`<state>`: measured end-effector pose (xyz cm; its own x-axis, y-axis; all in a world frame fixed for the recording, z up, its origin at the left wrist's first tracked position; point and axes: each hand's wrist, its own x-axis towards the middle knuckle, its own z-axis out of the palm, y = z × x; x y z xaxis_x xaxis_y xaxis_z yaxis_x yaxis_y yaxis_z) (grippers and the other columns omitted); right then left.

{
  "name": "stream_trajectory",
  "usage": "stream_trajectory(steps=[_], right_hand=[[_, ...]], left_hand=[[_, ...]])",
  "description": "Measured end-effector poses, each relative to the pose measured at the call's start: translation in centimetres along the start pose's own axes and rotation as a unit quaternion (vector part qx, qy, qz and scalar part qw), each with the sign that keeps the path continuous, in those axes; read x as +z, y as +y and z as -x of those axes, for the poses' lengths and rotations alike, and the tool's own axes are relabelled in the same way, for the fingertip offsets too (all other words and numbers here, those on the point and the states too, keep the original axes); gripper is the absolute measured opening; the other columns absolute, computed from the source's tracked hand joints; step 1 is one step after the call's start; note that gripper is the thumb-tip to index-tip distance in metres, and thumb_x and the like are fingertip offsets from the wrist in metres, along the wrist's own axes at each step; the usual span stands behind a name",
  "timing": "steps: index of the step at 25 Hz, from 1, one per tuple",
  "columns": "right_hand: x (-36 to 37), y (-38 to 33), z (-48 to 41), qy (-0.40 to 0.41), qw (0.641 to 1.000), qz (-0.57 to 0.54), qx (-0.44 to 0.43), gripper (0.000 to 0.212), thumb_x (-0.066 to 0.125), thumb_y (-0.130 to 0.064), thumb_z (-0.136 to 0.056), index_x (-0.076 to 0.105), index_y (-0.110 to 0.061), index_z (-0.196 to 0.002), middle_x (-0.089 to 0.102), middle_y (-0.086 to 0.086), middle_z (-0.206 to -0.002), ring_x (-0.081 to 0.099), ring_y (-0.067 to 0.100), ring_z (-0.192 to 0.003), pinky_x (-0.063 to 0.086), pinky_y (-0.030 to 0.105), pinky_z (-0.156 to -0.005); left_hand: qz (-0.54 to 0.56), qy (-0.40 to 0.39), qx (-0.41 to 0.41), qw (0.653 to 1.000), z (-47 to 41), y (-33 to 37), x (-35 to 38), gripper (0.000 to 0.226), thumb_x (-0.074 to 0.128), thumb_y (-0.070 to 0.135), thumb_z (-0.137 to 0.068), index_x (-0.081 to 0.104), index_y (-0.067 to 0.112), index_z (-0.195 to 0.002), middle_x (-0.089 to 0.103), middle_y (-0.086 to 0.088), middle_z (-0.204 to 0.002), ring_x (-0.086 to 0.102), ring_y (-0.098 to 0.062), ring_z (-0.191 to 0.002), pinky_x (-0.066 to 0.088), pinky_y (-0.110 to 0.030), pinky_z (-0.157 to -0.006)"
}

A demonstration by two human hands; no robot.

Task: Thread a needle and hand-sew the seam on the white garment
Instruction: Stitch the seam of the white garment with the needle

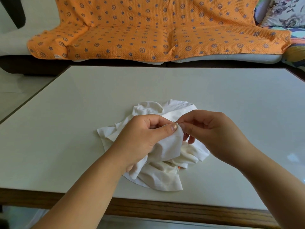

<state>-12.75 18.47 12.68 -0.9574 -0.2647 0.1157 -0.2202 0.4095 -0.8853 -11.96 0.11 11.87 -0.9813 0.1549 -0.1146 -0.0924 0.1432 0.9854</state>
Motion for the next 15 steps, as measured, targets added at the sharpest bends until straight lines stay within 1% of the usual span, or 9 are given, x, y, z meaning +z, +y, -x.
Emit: stream_trajectory(steps=[2,4,7,10,12,13,14,15], right_hand=[[0.2,-0.1,0.2,0.004,1.000,0.009,-0.009,0.019,0.063,-0.010,-0.091,0.073,-0.023,-0.083,0.071,-0.005,-0.069,0.064,0.004,-0.060,0.046,0.009,-0.062],[0.3,-0.2,0.4,0.010,1.000,0.001,-0.019,0.019,0.062,-0.010,-0.091,0.073,-0.024,-0.086,0.072,-0.008,-0.071,0.066,0.005,-0.063,0.046,0.009,-0.063],[0.2,-0.3,0.6,0.009,0.999,-0.015,-0.040,0.018,0.063,-0.009,-0.090,0.074,-0.023,-0.091,0.073,-0.008,-0.075,0.069,0.008,-0.067,0.052,0.015,-0.068],[0.4,-0.2,0.6,0.012,0.998,-0.018,-0.056,0.013,0.069,-0.009,-0.086,0.076,-0.020,-0.088,0.074,-0.009,-0.077,0.068,0.007,-0.066,0.052,0.016,-0.066],[0.7,0.1,0.3,0.045,0.998,-0.020,-0.048,0.009,0.070,-0.014,-0.086,0.077,-0.021,-0.086,0.074,-0.010,-0.079,0.068,0.007,-0.073,0.052,0.020,-0.068],[0.7,0.2,0.1,0.079,0.996,-0.020,-0.040,0.008,0.070,-0.017,-0.086,0.076,-0.022,-0.084,0.074,-0.010,-0.082,0.068,0.008,-0.077,0.053,0.024,-0.069],[0.5,0.3,-0.2,0.117,0.992,-0.041,-0.024,0.008,0.069,-0.019,-0.087,0.075,-0.021,-0.083,0.075,-0.007,-0.084,0.068,0.011,-0.079,0.052,0.027,-0.068],[0.0,0.2,-0.5,0.144,0.985,-0.095,-0.004,0.009,0.066,-0.018,-0.089,0.072,-0.018,-0.083,0.075,-0.002,-0.087,0.068,0.015,-0.078,0.050,0.028,-0.064]], left_hand=[[0.009,0.002,-0.006,1.000,0.0,0.0,0.1,0.011,0.071,0.024,-0.086,0.078,0.016,-0.087,0.076,0.002,-0.086,0.069,-0.008,-0.087,0.052,-0.028,-0.087],[0.015,-0.004,-0.015,1.000,0.0,0.0,0.2,0.013,0.071,0.025,-0.086,0.077,0.014,-0.088,0.077,-0.001,-0.088,0.070,-0.011,-0.089,0.053,-0.028,-0.088],[0.019,-0.011,-0.023,0.999,0.0,-0.1,0.2,0.016,0.070,0.026,-0.086,0.077,0.012,-0.091,0.077,-0.004,-0.091,0.072,-0.015,-0.092,0.053,-0.028,-0.088],[0.026,-0.005,-0.030,0.999,0.0,-0.1,0.2,0.013,0.069,0.021,-0.088,0.077,0.012,-0.090,0.077,-0.004,-0.090,0.071,-0.012,-0.089,0.052,-0.025,-0.084],[0.023,0.004,-0.040,0.999,-0.1,-0.2,0.2,0.012,0.070,0.022,-0.087,0.077,0.013,-0.089,0.076,-0.003,-0.089,0.070,-0.012,-0.088,0.052,-0.027,-0.084],[0.020,0.013,-0.045,0.999,-0.2,-0.2,0.2,0.011,0.071,0.024,-0.086,0.078,0.015,-0.088,0.076,-0.003,-0.089,0.070,-0.015,-0.090,0.053,-0.031,-0.086],[0.018,0.024,-0.049,0.998,-0.3,-0.3,0.1,0.011,0.072,0.025,-0.085,0.078,0.017,-0.086,0.076,-0.003,-0.090,0.070,-0.019,-0.094,0.053,-0.036,-0.090],[0.017,0.035,-0.051,0.998,-0.4,-0.3,0.0,0.010,0.072,0.026,-0.085,0.078,0.018,-0.084,0.076,-0.003,-0.090,0.069,-0.023,-0.097,0.052,-0.040,-0.093]])
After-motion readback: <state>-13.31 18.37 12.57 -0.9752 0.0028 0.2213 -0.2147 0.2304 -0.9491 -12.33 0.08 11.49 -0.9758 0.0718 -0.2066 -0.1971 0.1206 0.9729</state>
